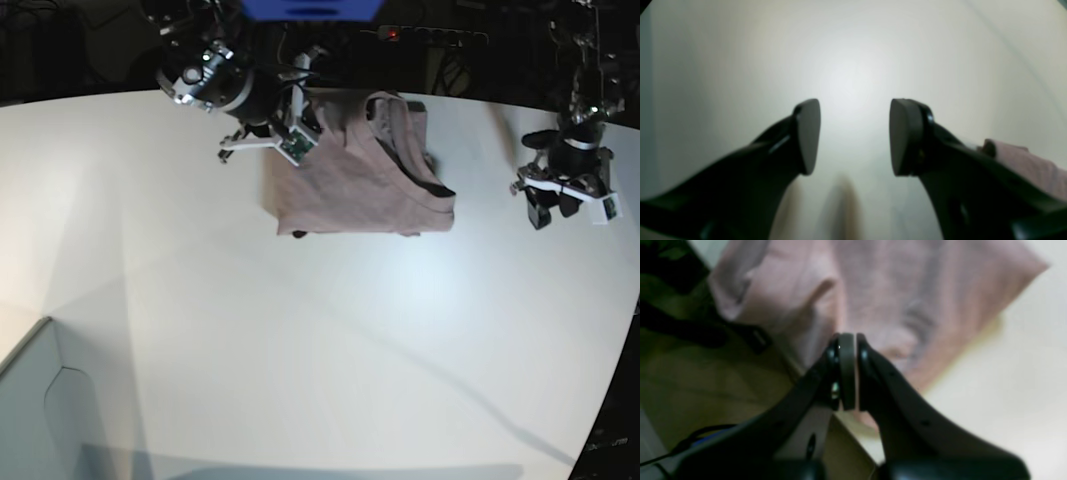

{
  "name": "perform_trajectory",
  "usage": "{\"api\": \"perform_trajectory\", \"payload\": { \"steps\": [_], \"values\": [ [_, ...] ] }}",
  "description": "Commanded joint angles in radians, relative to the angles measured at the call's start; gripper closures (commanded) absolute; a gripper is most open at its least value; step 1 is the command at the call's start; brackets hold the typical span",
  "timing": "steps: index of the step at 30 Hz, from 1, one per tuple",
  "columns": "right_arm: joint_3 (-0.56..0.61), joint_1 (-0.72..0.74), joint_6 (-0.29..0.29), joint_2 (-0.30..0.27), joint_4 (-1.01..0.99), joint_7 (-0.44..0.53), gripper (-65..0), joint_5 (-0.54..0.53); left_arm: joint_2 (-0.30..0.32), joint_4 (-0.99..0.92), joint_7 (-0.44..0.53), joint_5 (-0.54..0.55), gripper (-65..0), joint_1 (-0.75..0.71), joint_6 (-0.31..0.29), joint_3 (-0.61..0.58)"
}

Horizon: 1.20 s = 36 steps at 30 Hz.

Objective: Layout the t-shirt on the table in an organized manner, then fold the t-shirt properly
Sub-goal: 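Grasp the stack edges with both grippers and tuck the fabric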

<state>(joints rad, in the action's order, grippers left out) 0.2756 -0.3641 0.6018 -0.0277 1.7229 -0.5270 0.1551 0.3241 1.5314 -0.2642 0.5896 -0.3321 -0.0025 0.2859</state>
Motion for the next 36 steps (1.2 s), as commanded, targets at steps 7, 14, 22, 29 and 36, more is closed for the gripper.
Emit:
{"api": "perform_trajectory", "payload": {
  "steps": [7, 14, 22, 29, 36],
  "values": [
    [0.037, 0.038, 0.000, 0.041, -0.053, 0.029, 0.0, -0.016, 0.016, 0.028, 0.015, 0.000, -32.4, 0.020, -0.003, 0.006],
    [0.215, 0.060, 0.000, 0.047, -0.082, 0.029, 0.0, -0.016, 0.042, 0.027, 0.012, 0.000, -32.4, 0.012, -0.003, 0.106],
    [0.357, 0.113, 0.000, 0.042, -0.080, 0.021, 0.0, -0.015, 0.042, 0.030, 0.012, 0.000, -32.4, -0.009, -0.003, 0.180],
    [0.236, 0.090, 0.000, -0.008, -0.007, 0.021, 0.0, -0.015, 0.031, 0.028, 0.012, 0.003, -32.5, -0.045, -0.004, 0.174],
    [0.123, 0.083, 0.000, -0.004, 0.004, 0.021, 0.0, -0.015, -0.019, 0.128, 0.010, 0.003, -38.8, -0.108, -0.004, 0.063]
  ]
}}
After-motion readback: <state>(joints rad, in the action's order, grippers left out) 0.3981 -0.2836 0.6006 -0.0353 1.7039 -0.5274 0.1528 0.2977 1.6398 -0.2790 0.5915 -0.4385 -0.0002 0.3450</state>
